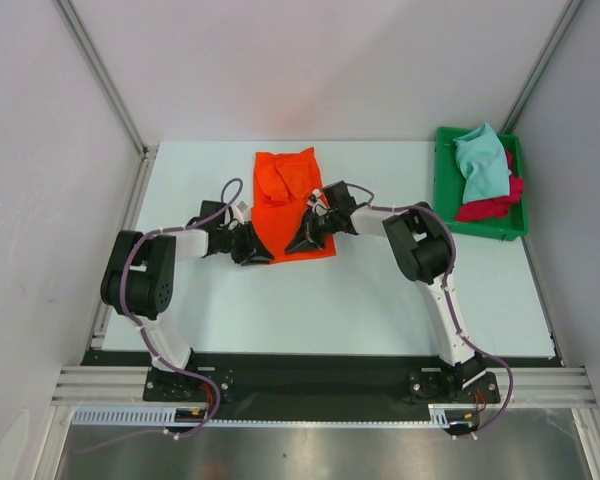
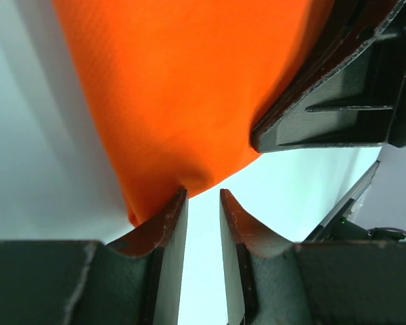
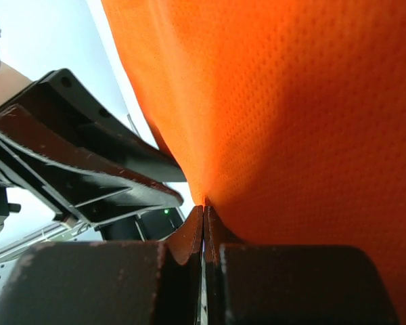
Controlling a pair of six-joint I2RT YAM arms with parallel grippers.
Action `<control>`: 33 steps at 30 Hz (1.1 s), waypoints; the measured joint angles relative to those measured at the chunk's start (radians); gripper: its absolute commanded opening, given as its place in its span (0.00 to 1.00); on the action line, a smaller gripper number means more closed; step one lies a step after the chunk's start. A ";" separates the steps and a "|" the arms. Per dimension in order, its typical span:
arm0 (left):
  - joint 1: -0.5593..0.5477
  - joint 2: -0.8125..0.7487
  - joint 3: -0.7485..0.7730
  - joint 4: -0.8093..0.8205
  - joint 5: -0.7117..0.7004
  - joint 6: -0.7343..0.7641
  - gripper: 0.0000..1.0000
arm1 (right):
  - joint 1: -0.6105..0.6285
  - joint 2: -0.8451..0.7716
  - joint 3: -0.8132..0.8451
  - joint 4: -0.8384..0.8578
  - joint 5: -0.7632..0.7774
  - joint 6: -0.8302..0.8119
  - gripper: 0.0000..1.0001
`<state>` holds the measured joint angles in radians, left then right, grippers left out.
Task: Fold and stack the t-shirts
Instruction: Fold the tshirt
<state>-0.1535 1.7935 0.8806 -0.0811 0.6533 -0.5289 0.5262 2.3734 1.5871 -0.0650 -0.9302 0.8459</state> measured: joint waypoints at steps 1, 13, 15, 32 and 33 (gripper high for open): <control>0.002 0.000 -0.001 -0.008 -0.007 0.008 0.31 | 0.000 0.002 0.000 0.004 -0.003 0.000 0.00; 0.050 0.000 -0.032 -0.006 0.017 0.016 0.31 | -0.019 -0.026 -0.152 0.158 -0.060 -0.034 0.00; 0.050 0.000 -0.032 -0.006 0.017 0.016 0.30 | -0.033 -0.053 -0.209 0.182 -0.071 -0.047 0.00; 0.063 -0.336 -0.229 -0.024 -0.152 -0.035 0.60 | -0.262 -0.418 -0.529 -0.043 0.117 -0.175 0.46; 0.064 -0.359 -0.248 -0.006 -0.153 -0.060 0.59 | -0.260 -0.445 -0.551 -0.033 0.137 -0.156 0.47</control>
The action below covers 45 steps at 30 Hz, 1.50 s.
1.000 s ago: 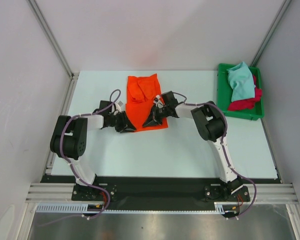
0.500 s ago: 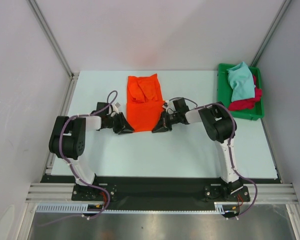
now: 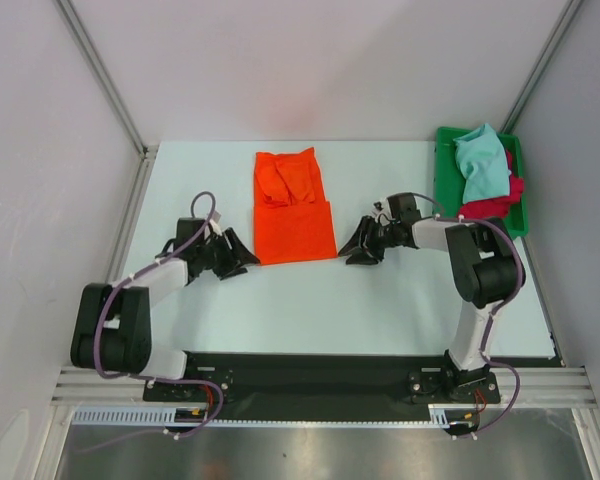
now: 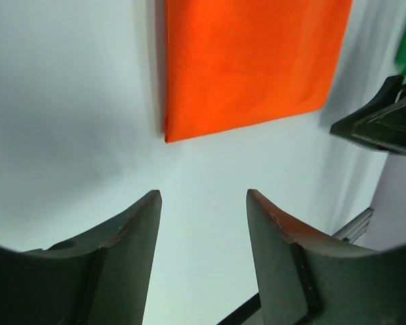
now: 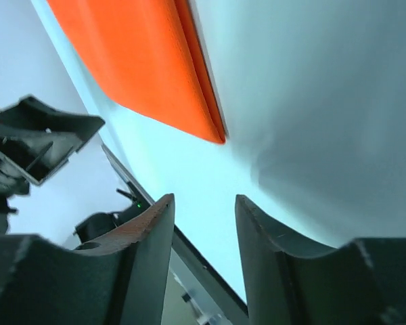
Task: Fold and stack the t-shirts
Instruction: Fold the tshirt
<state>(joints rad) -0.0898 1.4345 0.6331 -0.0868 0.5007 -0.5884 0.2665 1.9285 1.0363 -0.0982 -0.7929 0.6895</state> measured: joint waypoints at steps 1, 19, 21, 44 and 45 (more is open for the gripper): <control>0.000 -0.026 -0.026 0.029 0.000 -0.035 0.59 | 0.002 -0.024 -0.021 0.007 0.023 0.026 0.49; -0.006 -0.008 -0.357 0.555 -0.119 -0.666 0.48 | 0.061 -0.039 -0.097 0.190 0.254 0.357 0.46; -0.010 0.009 -0.357 0.581 -0.133 -0.696 0.48 | 0.060 -0.041 -0.113 0.208 0.254 0.373 0.46; -0.044 0.137 -0.249 0.563 -0.201 -0.817 0.34 | 0.082 -0.023 -0.150 0.314 0.253 0.489 0.43; -0.044 0.140 -0.247 0.564 -0.201 -0.818 0.34 | 0.083 -0.022 -0.150 0.317 0.254 0.492 0.42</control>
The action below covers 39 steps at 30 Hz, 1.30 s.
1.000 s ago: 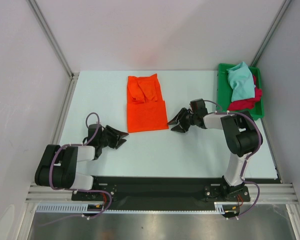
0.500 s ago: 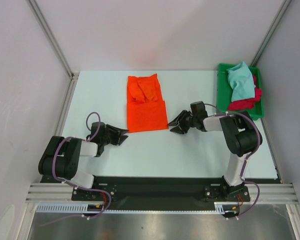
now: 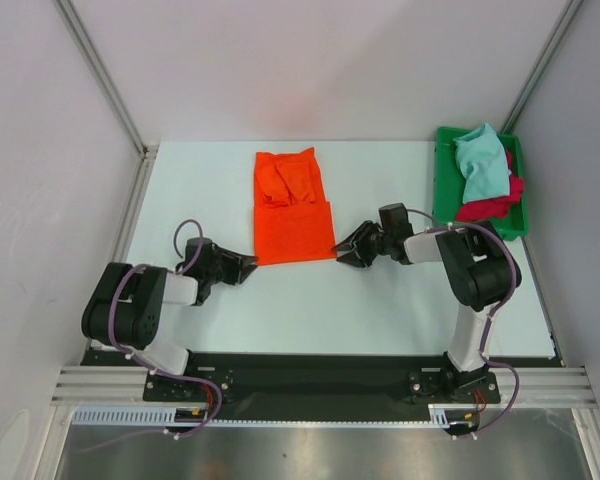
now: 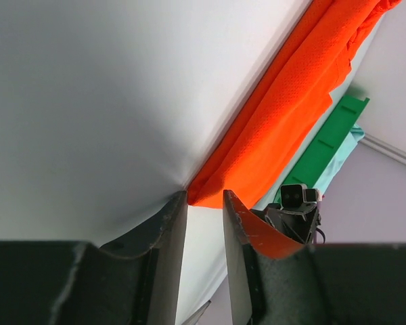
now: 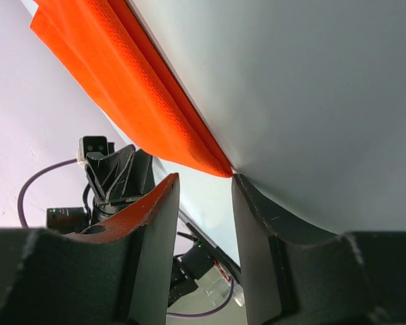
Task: Fold and stack the t-shirts
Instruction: Fold the tshirt
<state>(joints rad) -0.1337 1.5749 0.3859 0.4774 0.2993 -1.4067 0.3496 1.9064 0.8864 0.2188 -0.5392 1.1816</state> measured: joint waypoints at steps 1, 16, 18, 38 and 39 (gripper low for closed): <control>0.000 0.003 0.002 0.000 0.000 0.000 0.34 | 0.001 0.001 0.000 0.002 0.001 0.002 0.42; 0.000 0.038 0.045 -0.031 0.003 0.011 0.22 | 0.021 0.014 0.000 0.035 0.019 0.059 0.40; 0.000 0.041 0.046 -0.031 0.003 0.011 0.20 | 0.022 0.018 0.000 0.041 0.020 0.067 0.35; 0.000 0.064 0.072 -0.046 0.024 0.038 0.00 | -0.005 0.042 -0.054 0.191 0.004 0.160 0.38; 0.000 0.066 0.073 -0.046 0.026 0.038 0.00 | -0.003 0.041 -0.058 0.198 0.004 0.167 0.38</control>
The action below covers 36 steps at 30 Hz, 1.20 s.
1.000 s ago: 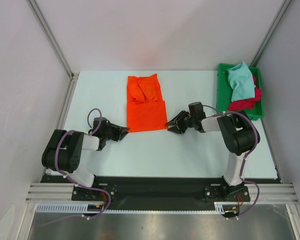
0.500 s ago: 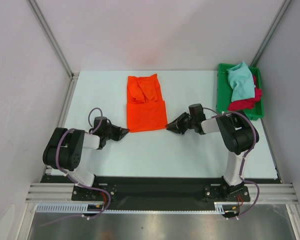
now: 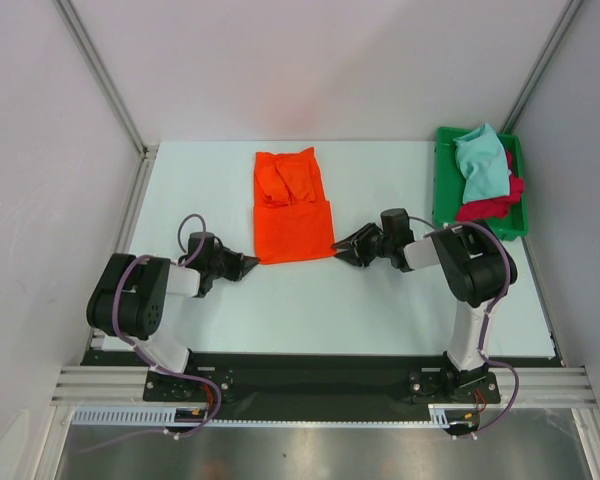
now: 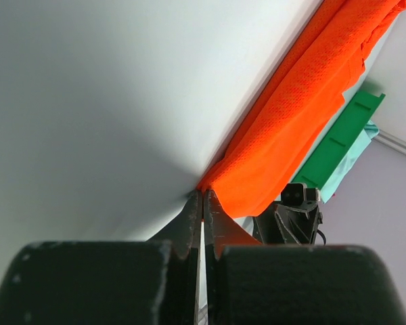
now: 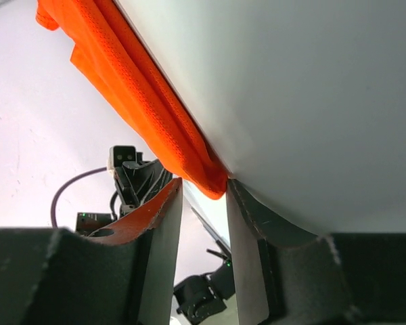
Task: Fold and stack the t-shirts
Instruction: Fold the tshirt
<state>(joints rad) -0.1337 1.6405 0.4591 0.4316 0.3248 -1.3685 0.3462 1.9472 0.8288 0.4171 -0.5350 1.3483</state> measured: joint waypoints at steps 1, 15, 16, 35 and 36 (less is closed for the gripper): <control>0.000 0.002 0.002 0.000 0.001 0.000 0.00 | 0.002 -0.002 -0.006 0.008 0.005 0.008 0.38; 0.000 0.015 0.003 0.017 0.018 -0.002 0.00 | 0.039 -0.052 -0.105 0.114 0.086 0.153 0.40; 0.000 0.016 0.003 0.018 0.019 -0.002 0.00 | 0.040 -0.049 -0.105 0.123 0.090 0.161 0.40; 0.000 0.017 0.007 0.014 0.031 -0.001 0.00 | 0.053 -0.085 -0.109 0.048 0.164 0.185 0.42; 0.000 0.017 0.007 0.014 0.031 -0.001 0.00 | 0.055 -0.096 -0.109 0.021 0.171 0.186 0.42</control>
<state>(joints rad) -0.1337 1.6577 0.4660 0.4454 0.3557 -1.3697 0.4015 1.8515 0.7200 0.4381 -0.3645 1.5345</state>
